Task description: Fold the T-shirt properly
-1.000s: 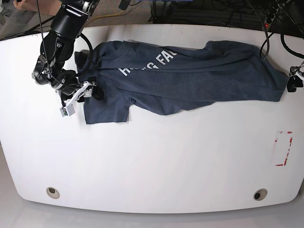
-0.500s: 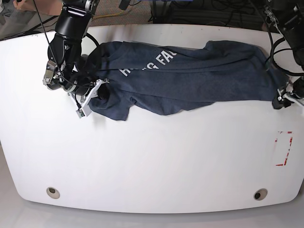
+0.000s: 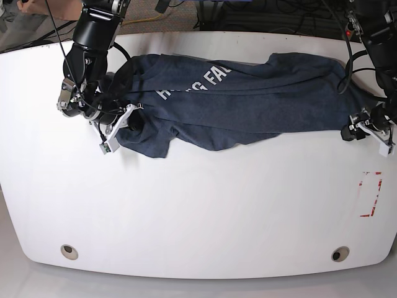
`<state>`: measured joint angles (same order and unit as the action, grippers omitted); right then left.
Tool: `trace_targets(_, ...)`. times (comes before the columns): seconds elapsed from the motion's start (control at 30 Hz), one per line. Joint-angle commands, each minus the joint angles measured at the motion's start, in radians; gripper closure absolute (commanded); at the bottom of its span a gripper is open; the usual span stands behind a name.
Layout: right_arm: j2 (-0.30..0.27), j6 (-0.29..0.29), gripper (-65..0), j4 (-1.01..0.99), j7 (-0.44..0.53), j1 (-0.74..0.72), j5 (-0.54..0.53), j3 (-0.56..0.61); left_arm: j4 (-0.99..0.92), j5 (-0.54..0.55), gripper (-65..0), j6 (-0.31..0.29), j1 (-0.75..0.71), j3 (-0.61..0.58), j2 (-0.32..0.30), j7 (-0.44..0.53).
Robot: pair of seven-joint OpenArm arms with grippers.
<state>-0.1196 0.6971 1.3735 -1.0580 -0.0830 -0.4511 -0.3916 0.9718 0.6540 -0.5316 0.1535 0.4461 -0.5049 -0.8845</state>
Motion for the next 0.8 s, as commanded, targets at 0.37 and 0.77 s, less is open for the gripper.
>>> trace_targets(0.37, -0.01, 0.001, -2.5, 0.019, -0.001, -0.013, -0.007, 0.003, 0.012, 0.002, -44.7, -0.009, -0.076, 0.001, -0.093, 0.003)
trace_targets(0.77, -0.01, 0.001, -2.5, 0.019, -0.001, -0.016, -0.007, 0.004, 0.014, 0.002, -44.7, -0.144, -0.159, -0.026, -0.133, 0.001)
